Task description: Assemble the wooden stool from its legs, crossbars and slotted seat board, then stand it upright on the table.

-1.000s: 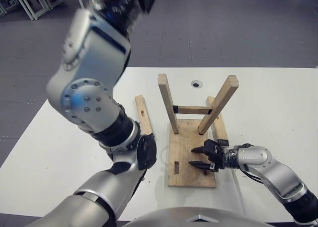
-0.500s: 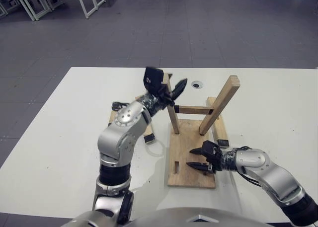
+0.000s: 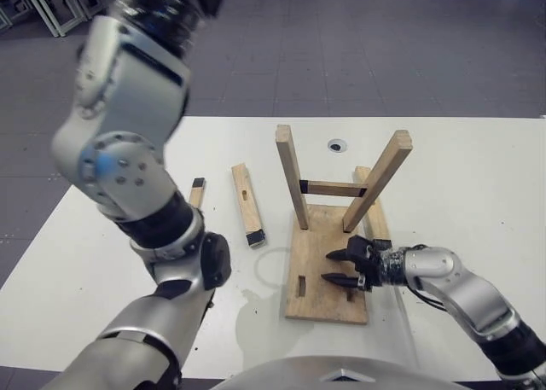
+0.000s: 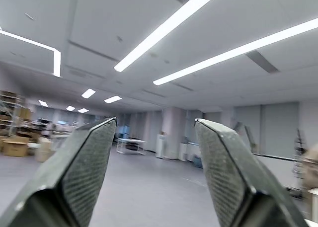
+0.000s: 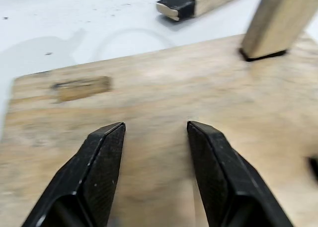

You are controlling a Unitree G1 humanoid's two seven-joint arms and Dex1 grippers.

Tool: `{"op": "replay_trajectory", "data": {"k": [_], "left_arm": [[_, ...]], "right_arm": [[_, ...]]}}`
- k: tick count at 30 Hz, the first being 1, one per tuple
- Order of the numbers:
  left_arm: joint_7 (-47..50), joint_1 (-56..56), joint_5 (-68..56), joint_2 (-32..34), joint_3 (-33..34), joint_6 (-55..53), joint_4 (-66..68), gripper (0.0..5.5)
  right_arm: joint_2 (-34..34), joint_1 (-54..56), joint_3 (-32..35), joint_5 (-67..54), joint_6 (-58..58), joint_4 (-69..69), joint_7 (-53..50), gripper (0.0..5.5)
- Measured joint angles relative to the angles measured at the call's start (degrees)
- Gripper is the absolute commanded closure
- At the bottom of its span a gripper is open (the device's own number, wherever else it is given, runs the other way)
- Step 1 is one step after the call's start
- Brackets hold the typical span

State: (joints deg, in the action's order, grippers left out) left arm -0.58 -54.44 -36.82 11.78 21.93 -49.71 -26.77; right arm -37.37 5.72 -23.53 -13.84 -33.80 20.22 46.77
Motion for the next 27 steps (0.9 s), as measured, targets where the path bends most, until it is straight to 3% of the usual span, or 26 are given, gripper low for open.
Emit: {"op": "replay_trajectory", "data": {"k": [4,9,12,15,27], "left_arm": [[2.32,9.00,6.04,7.06,1.27,-2.66,3.12,2.56],[3.75,34.15,12.13,6.28,-3.64,-5.78,-0.27,2.56],[3.52,43.64,16.16,6.56,-6.82,-3.71,-0.16,2.56],[0.60,51.91,19.21,7.15,-8.75,0.39,4.88,2.06],[-8.41,55.84,18.68,6.96,-5.35,11.95,23.87,1.89]], "right_arm": [[0.99,2.27,3.26,-1.19,-3.77,-0.92,-0.94,3.18],[1.56,0.39,14.02,-14.80,-17.98,17.40,-3.52,3.18],[1.27,-3.10,17.99,-19.68,-23.26,23.47,-5.75,3.18],[2.51,-6.38,20.18,-22.37,-26.31,26.95,-9.86,3.18],[5.46,-9.24,15.91,-23.10,-27.42,28.60,-16.79,3.18]]}}
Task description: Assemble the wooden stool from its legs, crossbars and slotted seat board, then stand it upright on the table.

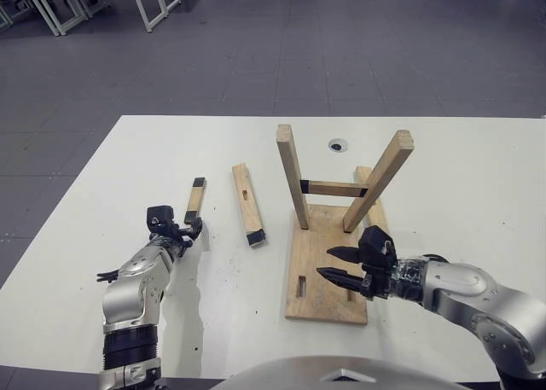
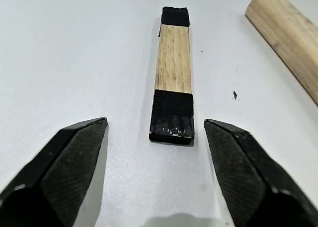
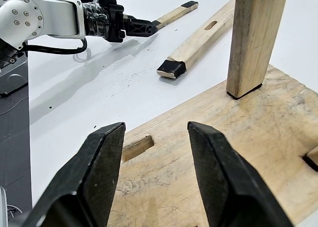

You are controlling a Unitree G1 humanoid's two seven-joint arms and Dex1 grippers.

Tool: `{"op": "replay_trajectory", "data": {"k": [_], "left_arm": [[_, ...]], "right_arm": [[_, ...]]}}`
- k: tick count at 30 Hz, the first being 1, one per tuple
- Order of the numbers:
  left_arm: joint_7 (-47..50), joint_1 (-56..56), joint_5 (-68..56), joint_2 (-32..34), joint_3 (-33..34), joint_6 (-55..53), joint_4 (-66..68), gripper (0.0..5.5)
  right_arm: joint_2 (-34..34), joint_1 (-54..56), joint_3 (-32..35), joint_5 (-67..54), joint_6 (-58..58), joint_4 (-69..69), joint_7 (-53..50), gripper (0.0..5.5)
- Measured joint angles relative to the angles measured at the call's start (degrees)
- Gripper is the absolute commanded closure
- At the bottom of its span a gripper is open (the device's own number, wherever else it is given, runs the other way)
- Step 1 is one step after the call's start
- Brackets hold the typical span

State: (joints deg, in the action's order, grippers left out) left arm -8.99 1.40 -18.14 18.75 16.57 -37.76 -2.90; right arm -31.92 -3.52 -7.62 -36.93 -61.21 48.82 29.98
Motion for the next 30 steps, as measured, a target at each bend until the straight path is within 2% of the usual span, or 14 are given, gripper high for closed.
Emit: {"op": "replay_trajectory", "data": {"k": [4,6,15,18,25,27,30], "left_arm": [[-5.68,-0.14,-0.06,2.27,-1.15,3.40,4.31,1.89],[-7.18,-1.77,0.56,2.75,-1.91,5.29,7.42,2.13],[-8.52,-3.67,1.08,2.97,-2.12,12.11,14.97,3.71],[-8.15,-2.84,4.11,3.89,-4.02,15.23,15.60,4.18],[-7.92,-2.32,2.96,3.06,-3.51,15.95,15.39,4.19],[-7.74,-0.22,-0.25,-0.24,-2.21,15.60,10.92,4.19],[-6.52,-0.21,-4.28,-5.46,-3.66,14.12,-1.97,4.19]], "right_arm": [[-0.03,0.05,-0.78,0.34,0.48,-0.50,-0.79,3.18],[0.04,0.27,-1.49,0.35,0.92,-0.64,-1.11,3.18],[0.62,3.40,0.02,-2.28,0.50,-0.91,-2.53,3.18],[1.21,5.33,1.24,-4.33,-0.63,-0.35,-3.54,3.18],[2.78,9.55,2.75,-9.37,-4.07,-0.02,-7.10,3.18],[3.78,10.88,3.84,-11.40,-5.15,-0.39,-8.11,3.18],[9.01,17.98,9.59,-19.71,-6.68,-5.88,-13.01,3.18]]}}
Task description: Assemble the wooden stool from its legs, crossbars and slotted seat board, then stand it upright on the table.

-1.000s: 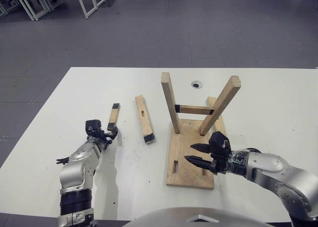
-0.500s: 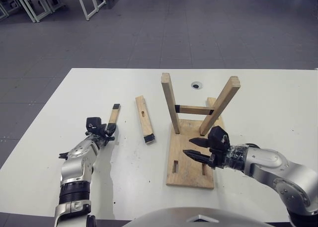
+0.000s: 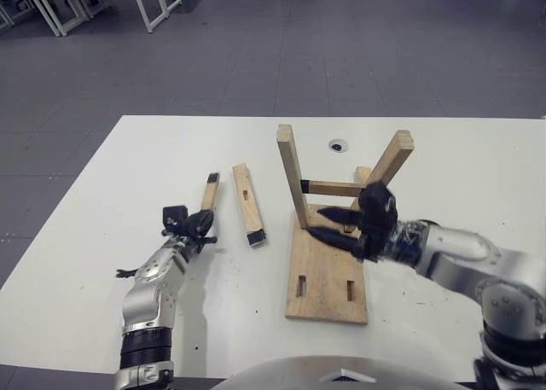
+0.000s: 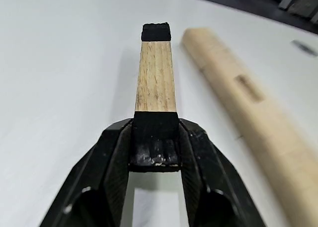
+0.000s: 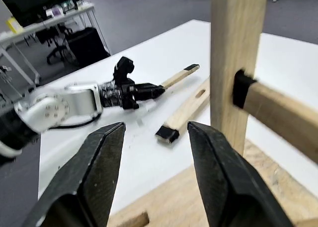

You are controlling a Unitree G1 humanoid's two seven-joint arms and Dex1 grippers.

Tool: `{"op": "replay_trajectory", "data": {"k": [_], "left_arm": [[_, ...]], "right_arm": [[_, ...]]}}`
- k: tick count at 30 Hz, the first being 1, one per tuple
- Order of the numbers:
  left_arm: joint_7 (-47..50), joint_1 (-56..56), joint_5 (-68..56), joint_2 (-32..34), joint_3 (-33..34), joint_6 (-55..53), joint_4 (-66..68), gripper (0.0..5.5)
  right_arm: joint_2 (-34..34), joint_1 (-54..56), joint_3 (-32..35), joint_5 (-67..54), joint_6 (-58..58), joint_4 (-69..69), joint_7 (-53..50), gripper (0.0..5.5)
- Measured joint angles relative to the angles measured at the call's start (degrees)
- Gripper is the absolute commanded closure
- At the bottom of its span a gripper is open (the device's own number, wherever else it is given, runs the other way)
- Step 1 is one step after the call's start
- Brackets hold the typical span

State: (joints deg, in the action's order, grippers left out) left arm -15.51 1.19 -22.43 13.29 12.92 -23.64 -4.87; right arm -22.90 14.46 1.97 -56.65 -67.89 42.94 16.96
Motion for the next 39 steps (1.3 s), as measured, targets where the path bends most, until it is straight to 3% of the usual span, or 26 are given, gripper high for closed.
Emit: {"op": "replay_trajectory", "data": {"k": [5,10,17,26,31,32,39], "left_arm": [[2.55,-13.98,-2.68,-0.69,-5.04,-0.74,-25.42,4.19],[2.56,-18.26,-2.57,0.58,-10.15,-4.36,-30.61,4.19],[-1.93,-18.23,-2.15,2.65,-15.56,-5.12,-31.56,4.19],[-3.51,-17.73,-2.62,3.60,-16.00,-5.13,-32.66,4.19],[-3.53,-17.73,-2.14,4.58,-16.16,-5.79,-32.69,4.19],[-3.62,-17.74,-2.14,4.77,-16.15,-6.11,-32.73,3.82],[-3.34,-21.78,-12.69,3.54,-13.39,-12.55,-34.98,2.67]], "right_arm": [[10.22,15.68,8.90,-20.19,2.20,-16.64,-17.16,3.18],[12.91,26.21,10.71,-33.29,8.93,-29.01,-28.15,3.18],[12.84,31.08,10.38,-35.71,13.32,-34.96,-29.30,3.18],[12.53,31.21,10.15,-36.30,14.81,-35.76,-29.88,4.94],[11.98,30.55,9.20,-35.65,15.28,-35.28,-30.25,5.00],[11.79,30.41,9.03,-35.44,15.29,-35.14,-30.25,5.02],[10.94,30.33,9.19,-33.56,17.52,-34.63,-30.27,5.11]]}}
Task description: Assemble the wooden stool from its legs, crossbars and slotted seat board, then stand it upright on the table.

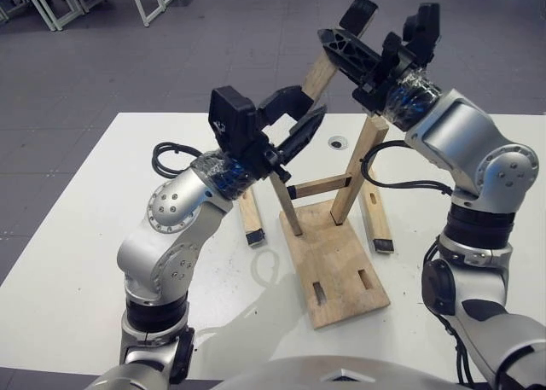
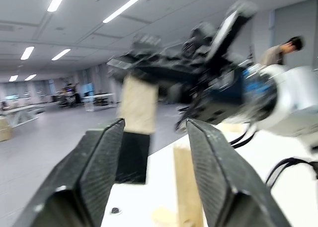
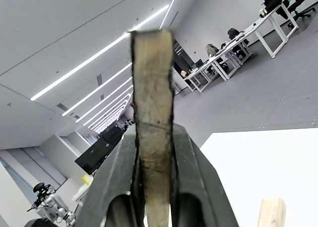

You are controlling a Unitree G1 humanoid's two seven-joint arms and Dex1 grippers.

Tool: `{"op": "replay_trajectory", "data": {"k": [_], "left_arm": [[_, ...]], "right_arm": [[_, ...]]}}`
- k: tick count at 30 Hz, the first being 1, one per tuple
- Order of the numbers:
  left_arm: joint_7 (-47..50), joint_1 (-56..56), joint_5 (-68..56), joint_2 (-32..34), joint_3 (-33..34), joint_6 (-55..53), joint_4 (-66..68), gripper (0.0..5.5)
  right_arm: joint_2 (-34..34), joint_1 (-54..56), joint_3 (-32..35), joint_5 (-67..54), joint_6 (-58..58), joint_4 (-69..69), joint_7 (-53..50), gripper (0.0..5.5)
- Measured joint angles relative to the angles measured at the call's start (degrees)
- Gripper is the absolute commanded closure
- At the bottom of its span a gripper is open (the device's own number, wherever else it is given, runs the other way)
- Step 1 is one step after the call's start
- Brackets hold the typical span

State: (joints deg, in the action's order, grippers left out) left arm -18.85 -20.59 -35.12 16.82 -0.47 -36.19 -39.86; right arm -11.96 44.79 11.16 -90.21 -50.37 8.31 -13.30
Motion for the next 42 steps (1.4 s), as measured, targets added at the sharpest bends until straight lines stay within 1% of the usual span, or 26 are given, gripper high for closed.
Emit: {"op": "replay_trajectory", "data": {"k": [4,6,8,10,11,13,15,17,18,21,24,28,35,42], "left_arm": [[2.41,-4.62,-4.17,0.13,3.75,-2.49,-0.47,2.00],[4.74,-7.42,-5.17,0.49,6.85,-2.73,0.11,1.69],[10.66,-10.11,-3.65,0.47,11.96,-2.11,2.80,1.61],[14.57,-10.34,0.61,0.89,14.48,-1.06,5.59,1.61],[17.05,-9.24,3.04,1.03,15.89,-0.28,7.21,1.61],[19.52,-5.50,6.44,0.28,16.11,0.36,9.28,1.61],[21.75,0.94,11.43,-0.90,13.78,0.65,12.69,1.61],[22.83,6.09,15.43,-2.04,11.69,1.29,15.76,1.61],[22.88,8.37,16.81,-3.01,10.38,2.28,17.36,1.61],[22.66,11.41,19.10,-4.96,7.95,5.12,19.65,1.61],[22.36,13.16,20.46,-6.17,6.83,6.53,21.88,1.61],[22.02,14.11,21.88,-6.85,6.61,7.46,23.23,1.61],[21.71,14.23,22.54,-7.47,6.56,7.46,23.24,1.61],[21.71,15.23,22.96,-8.98,5.70,7.20,22.37,1.61]], "right_arm": [[-1.67,0.66,2.83,-0.13,1.58,-1.54,0.03,5.11],[-4.04,1.62,5.74,0.04,2.90,-2.11,-0.03,5.11],[-8.96,1.66,9.78,3.01,5.26,-2.20,-0.84,5.11],[-14.03,-1.18,9.70,11.85,6.60,-0.15,0.14,5.11],[-16.58,-5.67,8.60,18.59,7.70,1.28,1.07,5.11],[-18.11,-14.03,4.88,28.96,10.03,3.79,3.24,5.11],[-17.02,-23.19,-1.54,39.05,14.01,6.87,5.65,5.11],[-14.38,-28.83,-5.77,46.16,17.83,7.22,7.45,5.11],[-12.75,-30.46,-7.77,49.29,19.61,6.40,8.70,5.11],[-10.07,-30.59,-10.36,55.10,23.49,2.29,11.84,5.11],[-7.51,-30.58,-11.67,59.14,25.41,-1.62,13.92,5.11],[-4.52,-30.59,-11.77,63.02,27.47,-5.84,16.08,5.11],[-2.70,-30.97,-10.14,67.78,30.53,-9.24,18.03,5.11],[0.82,-32.94,-10.20,72.67,38.95,-13.51,18.50,5.11]]}}
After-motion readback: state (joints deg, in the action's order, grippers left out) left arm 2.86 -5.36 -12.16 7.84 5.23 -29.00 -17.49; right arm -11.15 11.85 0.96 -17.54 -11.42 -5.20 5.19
